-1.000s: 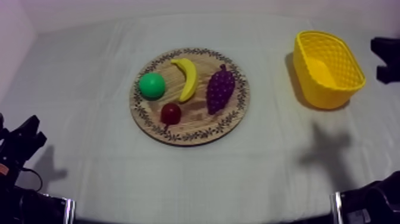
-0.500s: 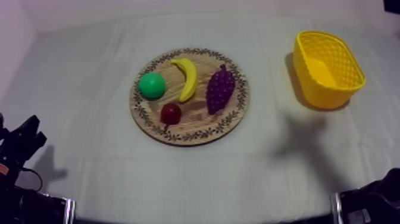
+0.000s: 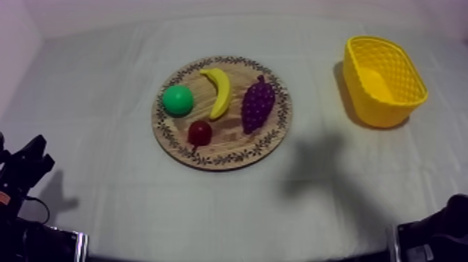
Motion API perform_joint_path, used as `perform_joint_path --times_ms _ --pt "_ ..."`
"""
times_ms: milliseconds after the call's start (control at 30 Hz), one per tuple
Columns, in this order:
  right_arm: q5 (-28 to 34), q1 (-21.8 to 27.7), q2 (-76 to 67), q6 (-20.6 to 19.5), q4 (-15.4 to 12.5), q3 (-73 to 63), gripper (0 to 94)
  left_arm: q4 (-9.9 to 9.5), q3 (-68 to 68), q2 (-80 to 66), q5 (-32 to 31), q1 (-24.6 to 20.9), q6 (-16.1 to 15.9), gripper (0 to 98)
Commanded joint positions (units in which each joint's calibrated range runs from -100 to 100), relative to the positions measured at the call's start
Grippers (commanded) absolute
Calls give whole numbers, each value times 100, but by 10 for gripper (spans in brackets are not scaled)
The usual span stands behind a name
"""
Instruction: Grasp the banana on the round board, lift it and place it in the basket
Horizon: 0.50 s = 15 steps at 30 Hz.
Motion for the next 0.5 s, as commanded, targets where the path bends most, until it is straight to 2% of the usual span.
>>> perform_joint_path --times_ms 0,467 --pt "-12 -53 84 -19 35 27 5 0 1 0 1 2 0 0" --pt "-41 -216 454 -115 148 157 5 0 1 0 1 2 -2 0"
